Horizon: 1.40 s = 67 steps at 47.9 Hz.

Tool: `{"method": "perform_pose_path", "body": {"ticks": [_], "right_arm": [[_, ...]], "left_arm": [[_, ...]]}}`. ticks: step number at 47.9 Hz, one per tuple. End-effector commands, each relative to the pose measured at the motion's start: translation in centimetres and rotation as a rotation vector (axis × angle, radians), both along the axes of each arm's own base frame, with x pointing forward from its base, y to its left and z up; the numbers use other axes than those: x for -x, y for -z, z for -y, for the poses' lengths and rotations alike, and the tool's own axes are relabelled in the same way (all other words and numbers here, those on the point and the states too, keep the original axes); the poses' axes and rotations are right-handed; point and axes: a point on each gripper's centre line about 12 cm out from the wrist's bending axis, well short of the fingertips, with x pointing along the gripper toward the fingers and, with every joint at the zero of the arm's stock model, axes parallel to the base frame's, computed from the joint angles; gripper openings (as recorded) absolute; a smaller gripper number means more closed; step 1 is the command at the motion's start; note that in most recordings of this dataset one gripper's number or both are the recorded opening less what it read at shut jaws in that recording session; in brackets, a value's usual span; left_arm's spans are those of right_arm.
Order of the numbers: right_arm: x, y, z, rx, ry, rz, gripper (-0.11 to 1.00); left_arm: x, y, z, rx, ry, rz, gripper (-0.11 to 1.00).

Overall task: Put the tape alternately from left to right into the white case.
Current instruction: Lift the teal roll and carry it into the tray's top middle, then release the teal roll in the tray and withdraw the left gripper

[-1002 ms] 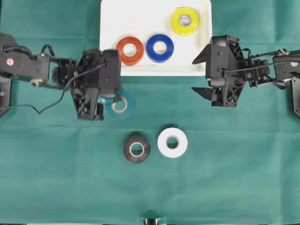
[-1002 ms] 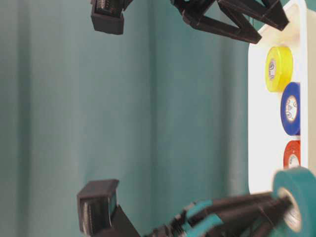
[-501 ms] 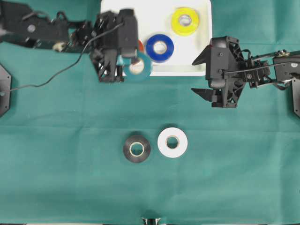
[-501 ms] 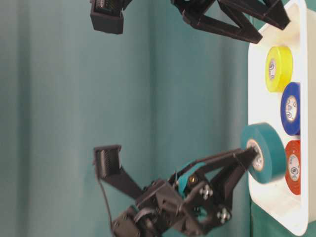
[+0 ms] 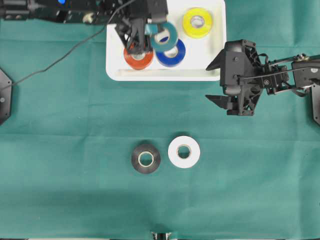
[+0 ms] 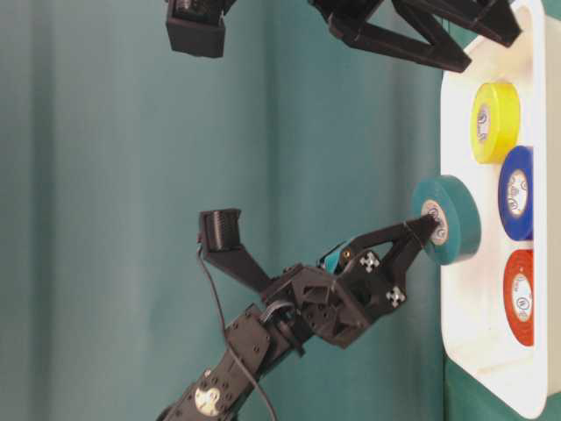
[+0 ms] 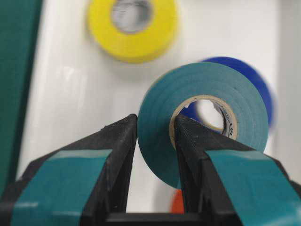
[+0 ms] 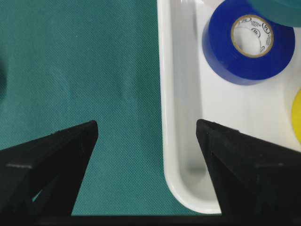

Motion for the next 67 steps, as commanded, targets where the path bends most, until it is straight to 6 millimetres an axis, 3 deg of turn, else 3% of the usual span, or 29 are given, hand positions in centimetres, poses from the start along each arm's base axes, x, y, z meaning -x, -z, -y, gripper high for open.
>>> {"method": "perform_pose_path", "body": {"ticks": [1,13,55,57,67], "right_arm": [[-0.2,-0.9,-0.1,-0.003,-0.004,0.033,0.83],[-0.1,-0.8,-0.2,-0.003,-0.005,0.030,0.83],[-0.2,-0.9,-0.2,-0.003,-0.006,0.033,0.83],[-0.2,-0.9,-0.2,-0.003,-0.006,0.033,0.83],[-0.1,-0.8,-0.2,-0.003,-0.005,0.030,0.83]], "left_arm": [[-0.9,-1.7,-1.4,-0.023,-0.021,0.055,0.23],[-1.5,-1.3,-3.4,-0.027,-0.055,0.057,0.23],[-1.4,-1.0,-3.4,-0.023,-0.056,0.052,0.24],[-1.4,-1.0,-3.4,-0.023,-0.056,0.050,0.31],[-1.3,-1.1,-3.4,-0.029,-0.051,0.048,0.89]]}}
